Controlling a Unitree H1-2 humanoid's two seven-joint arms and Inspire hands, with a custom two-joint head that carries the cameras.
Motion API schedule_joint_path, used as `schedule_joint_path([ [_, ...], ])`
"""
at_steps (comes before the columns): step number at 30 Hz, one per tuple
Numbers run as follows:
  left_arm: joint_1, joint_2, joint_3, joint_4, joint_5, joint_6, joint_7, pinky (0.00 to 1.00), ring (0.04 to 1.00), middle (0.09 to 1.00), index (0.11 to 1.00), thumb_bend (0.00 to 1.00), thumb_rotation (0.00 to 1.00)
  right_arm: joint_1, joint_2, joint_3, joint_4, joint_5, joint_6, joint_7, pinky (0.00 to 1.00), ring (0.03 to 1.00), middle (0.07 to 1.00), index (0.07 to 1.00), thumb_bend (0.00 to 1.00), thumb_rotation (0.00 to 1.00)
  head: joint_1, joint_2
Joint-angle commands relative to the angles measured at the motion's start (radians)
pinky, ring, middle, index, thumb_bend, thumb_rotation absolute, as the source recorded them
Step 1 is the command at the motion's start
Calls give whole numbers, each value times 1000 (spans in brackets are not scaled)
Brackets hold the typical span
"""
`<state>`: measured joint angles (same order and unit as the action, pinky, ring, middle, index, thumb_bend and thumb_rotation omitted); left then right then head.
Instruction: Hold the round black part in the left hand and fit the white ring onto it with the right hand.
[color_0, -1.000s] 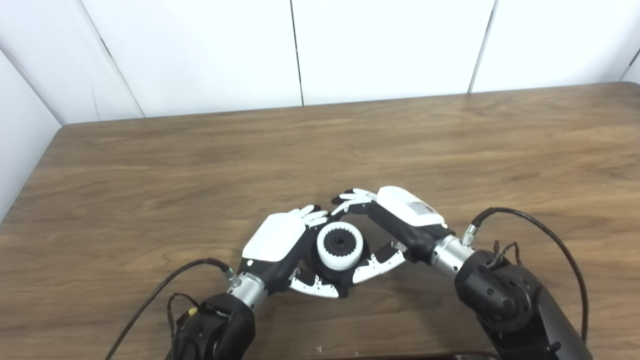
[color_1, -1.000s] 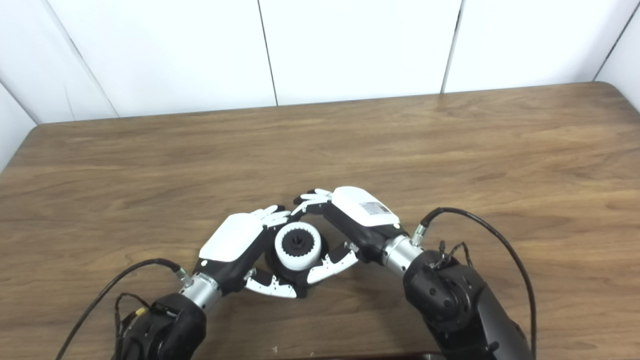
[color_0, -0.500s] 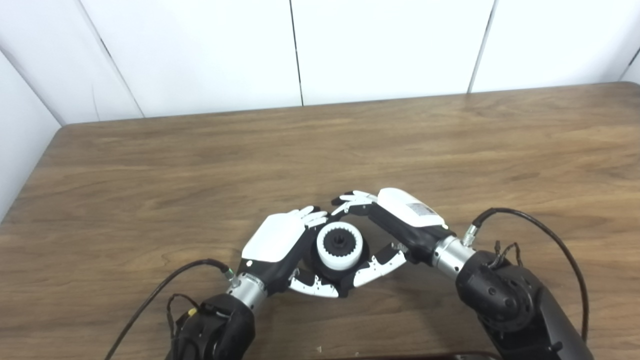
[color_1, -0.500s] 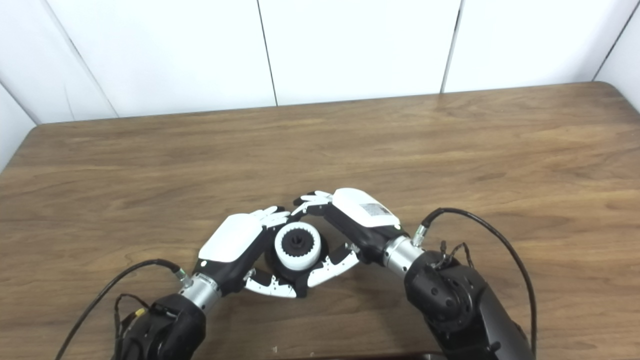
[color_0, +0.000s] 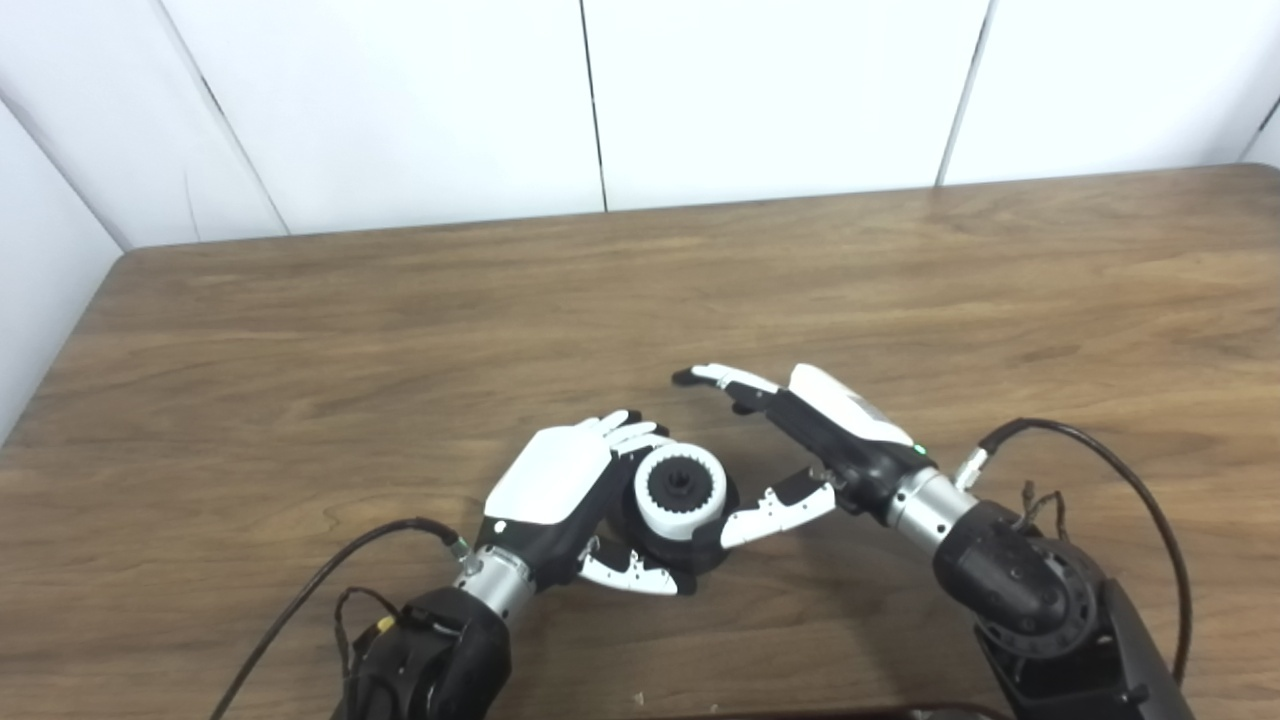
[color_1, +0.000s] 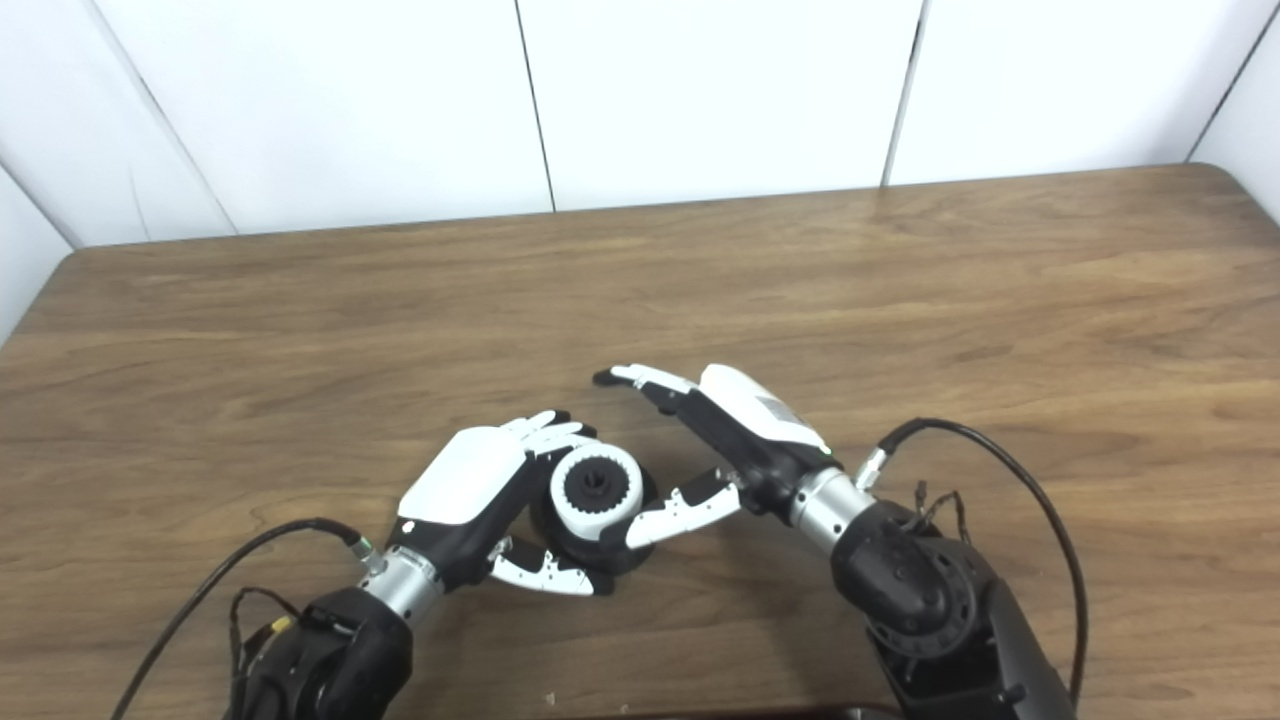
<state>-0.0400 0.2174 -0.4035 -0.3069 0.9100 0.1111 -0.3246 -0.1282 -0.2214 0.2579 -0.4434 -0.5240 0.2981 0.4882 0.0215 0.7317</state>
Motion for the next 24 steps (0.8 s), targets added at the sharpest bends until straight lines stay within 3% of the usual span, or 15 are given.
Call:
schedule_joint_path([
  [1,-11,11,7,-14,34,7,0,929,948,885,760,860,345,-24,0,-24,-33,31,-7,-30,841,936,947,915,950,485,1,0],
  [15,-3,30,48,-48,14,37,-38,931,947,888,819,905,352,-11,-21,-65,-45,63,25,-49,836,934,938,886,978,500,4,1],
  [24,14,35,142,-78,-142,74,-73,857,930,895,895,944,345,10,-29,-91,-43,80,29,-70,837,930,929,860,988,509,1,-3],
])
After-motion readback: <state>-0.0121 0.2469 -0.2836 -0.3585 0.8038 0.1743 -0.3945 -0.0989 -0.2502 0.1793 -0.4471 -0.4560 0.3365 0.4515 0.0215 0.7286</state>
